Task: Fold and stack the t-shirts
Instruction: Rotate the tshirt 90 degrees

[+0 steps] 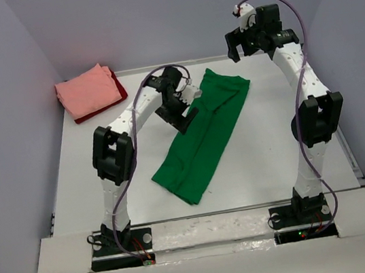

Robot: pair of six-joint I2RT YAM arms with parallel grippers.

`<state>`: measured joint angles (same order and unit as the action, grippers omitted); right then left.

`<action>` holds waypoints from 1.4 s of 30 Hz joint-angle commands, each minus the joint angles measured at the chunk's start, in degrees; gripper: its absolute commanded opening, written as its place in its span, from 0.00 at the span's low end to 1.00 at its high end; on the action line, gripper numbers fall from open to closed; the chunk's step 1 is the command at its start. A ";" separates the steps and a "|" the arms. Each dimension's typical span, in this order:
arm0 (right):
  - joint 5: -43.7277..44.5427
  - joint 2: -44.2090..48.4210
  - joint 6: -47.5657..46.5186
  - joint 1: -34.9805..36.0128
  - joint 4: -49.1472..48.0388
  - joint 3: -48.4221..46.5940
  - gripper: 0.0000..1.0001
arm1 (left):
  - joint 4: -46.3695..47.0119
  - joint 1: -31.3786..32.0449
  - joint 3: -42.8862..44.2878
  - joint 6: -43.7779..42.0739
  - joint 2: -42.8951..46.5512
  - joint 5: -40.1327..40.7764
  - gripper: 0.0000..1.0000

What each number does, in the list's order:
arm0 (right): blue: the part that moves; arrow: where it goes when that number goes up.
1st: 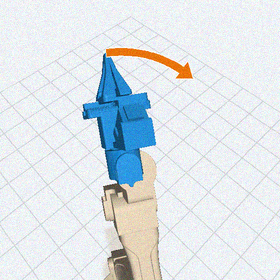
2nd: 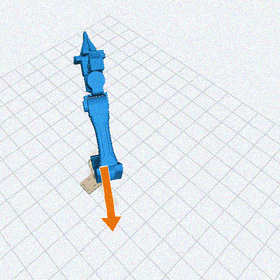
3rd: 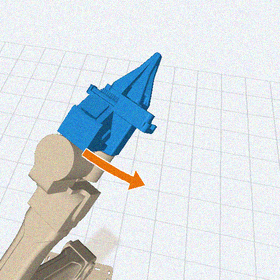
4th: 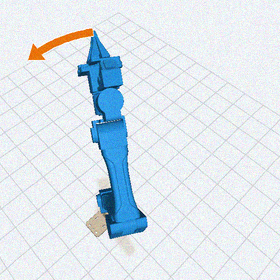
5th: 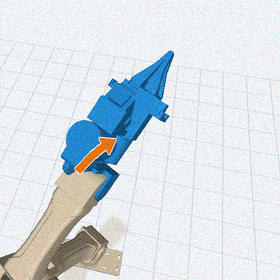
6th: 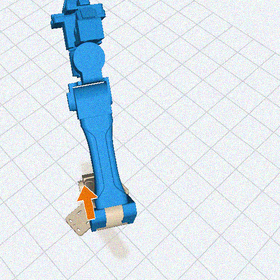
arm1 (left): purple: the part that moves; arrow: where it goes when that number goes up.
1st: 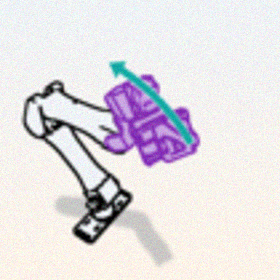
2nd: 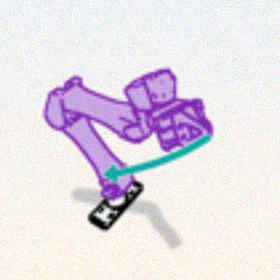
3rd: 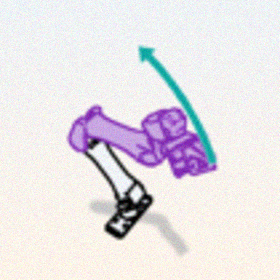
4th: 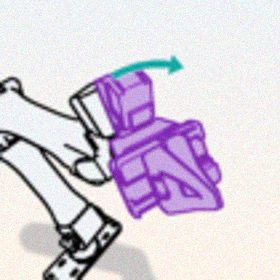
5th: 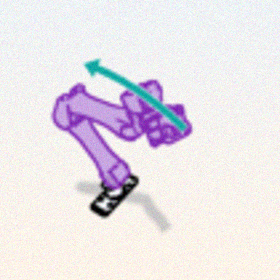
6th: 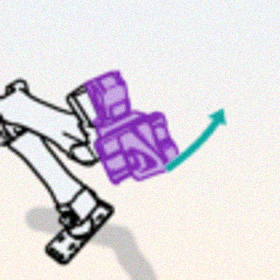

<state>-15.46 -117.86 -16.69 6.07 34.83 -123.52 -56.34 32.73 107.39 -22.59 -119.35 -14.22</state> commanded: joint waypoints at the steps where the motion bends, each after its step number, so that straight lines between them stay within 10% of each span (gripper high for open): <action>1: -5.26 1.76 0.25 0.17 10.24 4.25 1.00 | -0.36 -0.65 4.66 1.14 4.04 3.05 0.99; 19: -11.26 -12.12 -0.27 1.84 17.38 4.71 1.00 | 18.80 -11.81 -6.49 5.01 11.68 11.32 0.99; 42: -9.94 -25.22 -0.10 2.37 24.41 -11.04 1.00 | 16.87 -13.48 -6.93 3.78 15.20 13.60 0.99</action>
<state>-25.06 -142.10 -16.75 8.32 56.36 -131.33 -38.63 20.12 99.09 -18.06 -109.65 -1.37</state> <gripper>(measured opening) 0.994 0.989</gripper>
